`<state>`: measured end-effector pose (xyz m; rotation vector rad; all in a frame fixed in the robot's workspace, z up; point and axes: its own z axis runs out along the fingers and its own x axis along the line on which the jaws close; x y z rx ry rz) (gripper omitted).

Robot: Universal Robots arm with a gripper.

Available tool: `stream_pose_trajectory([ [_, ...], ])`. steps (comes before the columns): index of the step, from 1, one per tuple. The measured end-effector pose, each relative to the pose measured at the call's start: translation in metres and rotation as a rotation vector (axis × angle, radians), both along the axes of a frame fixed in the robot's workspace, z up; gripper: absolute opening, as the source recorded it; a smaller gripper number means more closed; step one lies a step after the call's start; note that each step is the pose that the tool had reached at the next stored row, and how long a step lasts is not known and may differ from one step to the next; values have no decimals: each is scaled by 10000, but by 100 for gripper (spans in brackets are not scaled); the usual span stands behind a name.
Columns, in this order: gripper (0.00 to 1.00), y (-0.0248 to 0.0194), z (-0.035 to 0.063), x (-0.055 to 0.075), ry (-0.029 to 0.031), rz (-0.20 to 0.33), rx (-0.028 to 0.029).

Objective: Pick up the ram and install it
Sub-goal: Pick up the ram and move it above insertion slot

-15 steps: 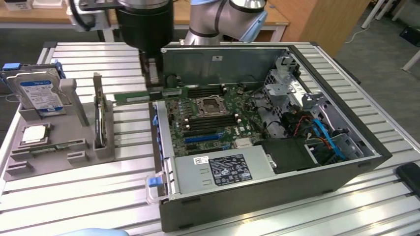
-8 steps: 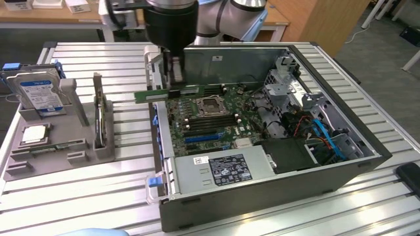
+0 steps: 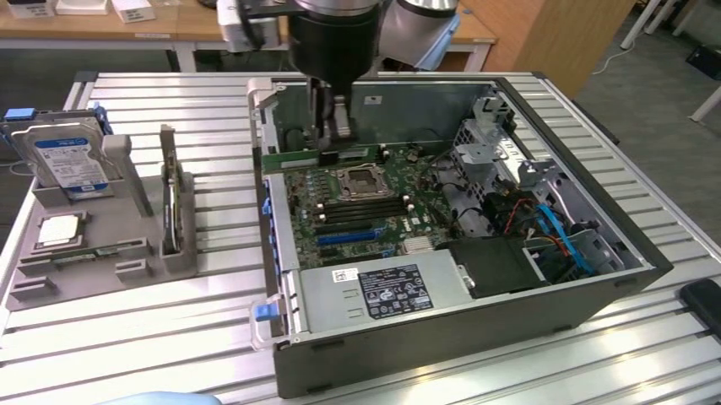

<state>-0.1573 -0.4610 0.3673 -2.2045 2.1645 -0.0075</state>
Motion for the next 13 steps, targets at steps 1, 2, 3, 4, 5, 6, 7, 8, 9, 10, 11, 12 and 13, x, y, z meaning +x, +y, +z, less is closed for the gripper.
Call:
stream_pose_trajectory([
  [1,14,0,1,39,0,-1,2],
  [2,14,0,2,76,0,-2,4],
  [3,14,0,3,113,0,-2,4],
  [4,14,0,4,150,0,-1,6],
  [5,14,0,5,189,0,0,8],
  [6,14,0,6,225,0,-2,8],
  [7,14,0,6,267,0,-2,11],
  [8,14,0,8,305,0,-1,11],
  [9,14,0,8,345,0,0,14],
  [10,14,0,9,384,0,-1,15],
  [11,14,0,10,423,0,-2,17],
  [12,14,0,11,463,0,-2,18],
  [13,14,0,12,506,0,0,20],
])
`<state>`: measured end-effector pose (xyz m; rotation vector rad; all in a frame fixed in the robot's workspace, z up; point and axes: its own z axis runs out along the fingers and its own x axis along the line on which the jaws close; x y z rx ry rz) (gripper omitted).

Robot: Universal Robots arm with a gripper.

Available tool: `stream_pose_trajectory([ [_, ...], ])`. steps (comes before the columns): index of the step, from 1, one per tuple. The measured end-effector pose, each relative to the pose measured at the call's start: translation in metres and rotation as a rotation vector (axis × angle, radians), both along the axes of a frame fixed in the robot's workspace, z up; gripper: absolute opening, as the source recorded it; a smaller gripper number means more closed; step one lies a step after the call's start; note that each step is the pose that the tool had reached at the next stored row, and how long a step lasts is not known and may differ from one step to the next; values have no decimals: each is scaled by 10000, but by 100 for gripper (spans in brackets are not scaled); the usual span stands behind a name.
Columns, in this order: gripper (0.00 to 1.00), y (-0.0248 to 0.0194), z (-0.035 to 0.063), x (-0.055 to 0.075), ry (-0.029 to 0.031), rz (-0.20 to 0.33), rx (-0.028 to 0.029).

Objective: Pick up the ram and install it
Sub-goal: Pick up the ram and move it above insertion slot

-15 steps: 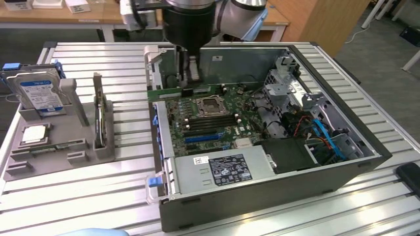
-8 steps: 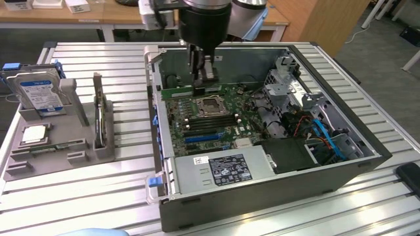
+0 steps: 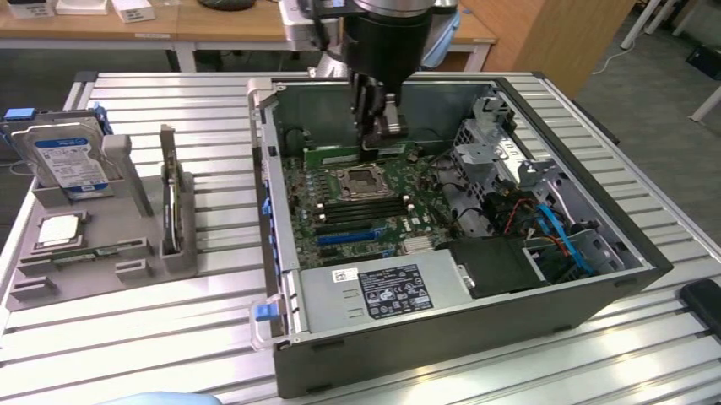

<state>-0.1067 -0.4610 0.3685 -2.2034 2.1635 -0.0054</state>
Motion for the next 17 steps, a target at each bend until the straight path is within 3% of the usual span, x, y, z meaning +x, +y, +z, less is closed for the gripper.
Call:
stream_pose_trajectory([
  [14,14,0,12,533,0,-1,17],
  [17,14,-1,12,593,0,1,17],
])
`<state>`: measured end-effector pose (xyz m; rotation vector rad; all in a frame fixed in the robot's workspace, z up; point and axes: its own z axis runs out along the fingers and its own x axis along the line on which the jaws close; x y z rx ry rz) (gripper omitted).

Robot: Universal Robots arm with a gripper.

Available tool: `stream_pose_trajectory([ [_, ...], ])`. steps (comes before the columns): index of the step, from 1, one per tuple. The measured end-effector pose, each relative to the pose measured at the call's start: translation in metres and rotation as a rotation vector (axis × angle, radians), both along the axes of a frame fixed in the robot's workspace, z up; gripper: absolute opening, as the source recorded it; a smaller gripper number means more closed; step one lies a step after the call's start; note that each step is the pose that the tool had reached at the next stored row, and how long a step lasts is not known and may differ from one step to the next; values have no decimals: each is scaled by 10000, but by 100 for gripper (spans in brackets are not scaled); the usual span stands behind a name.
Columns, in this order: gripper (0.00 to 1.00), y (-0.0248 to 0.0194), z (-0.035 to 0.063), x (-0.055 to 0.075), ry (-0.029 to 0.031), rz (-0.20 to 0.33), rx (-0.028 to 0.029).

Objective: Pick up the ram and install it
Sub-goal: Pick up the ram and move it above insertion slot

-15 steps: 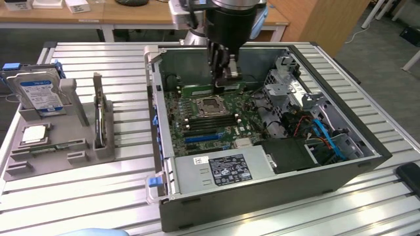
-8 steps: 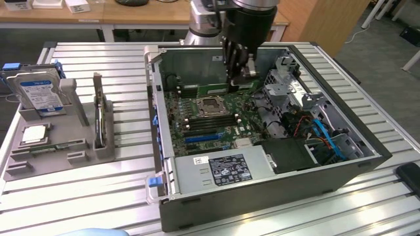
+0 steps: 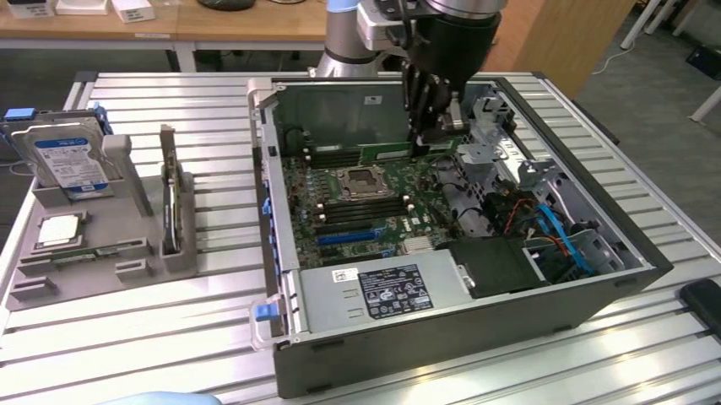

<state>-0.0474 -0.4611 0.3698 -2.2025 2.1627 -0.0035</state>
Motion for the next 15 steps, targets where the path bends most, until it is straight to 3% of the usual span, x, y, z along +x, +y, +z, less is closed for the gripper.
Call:
stream_pose_trajectory([
  [6,14,8,1,4,0,-2,15],
  [15,14,195,0,3,0,-56,17],
])
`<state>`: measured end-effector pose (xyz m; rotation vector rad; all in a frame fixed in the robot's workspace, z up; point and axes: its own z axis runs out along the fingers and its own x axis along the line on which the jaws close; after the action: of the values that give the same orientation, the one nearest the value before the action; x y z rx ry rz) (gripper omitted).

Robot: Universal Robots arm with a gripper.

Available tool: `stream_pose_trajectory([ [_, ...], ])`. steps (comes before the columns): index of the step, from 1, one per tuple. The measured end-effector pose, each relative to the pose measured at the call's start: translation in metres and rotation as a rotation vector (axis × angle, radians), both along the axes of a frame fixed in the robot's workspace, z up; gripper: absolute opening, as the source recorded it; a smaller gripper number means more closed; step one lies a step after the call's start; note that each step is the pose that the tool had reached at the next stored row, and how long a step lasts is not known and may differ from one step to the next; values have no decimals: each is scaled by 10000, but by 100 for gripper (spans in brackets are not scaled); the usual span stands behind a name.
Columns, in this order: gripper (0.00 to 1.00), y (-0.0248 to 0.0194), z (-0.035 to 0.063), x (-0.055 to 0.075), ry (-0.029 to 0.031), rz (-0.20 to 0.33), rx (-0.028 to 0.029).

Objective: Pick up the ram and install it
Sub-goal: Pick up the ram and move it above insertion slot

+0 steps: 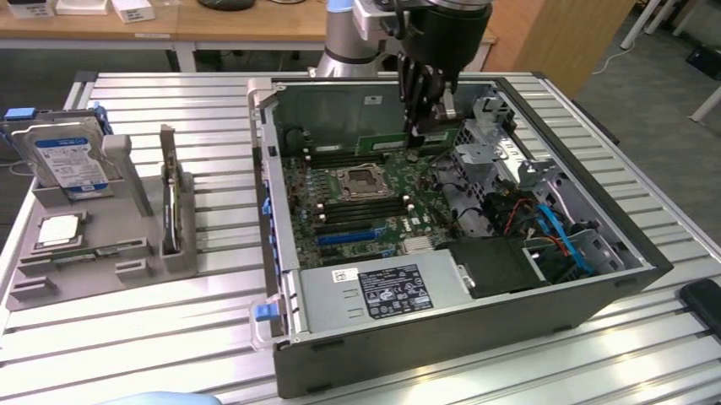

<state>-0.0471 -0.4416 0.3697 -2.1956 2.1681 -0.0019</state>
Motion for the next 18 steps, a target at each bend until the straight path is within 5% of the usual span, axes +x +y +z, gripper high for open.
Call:
stream_pose_trajectory([
  [14,14,310,-1,0,0,-99,2],
  [18,14,312,-1,0,-1,-99,1],
])
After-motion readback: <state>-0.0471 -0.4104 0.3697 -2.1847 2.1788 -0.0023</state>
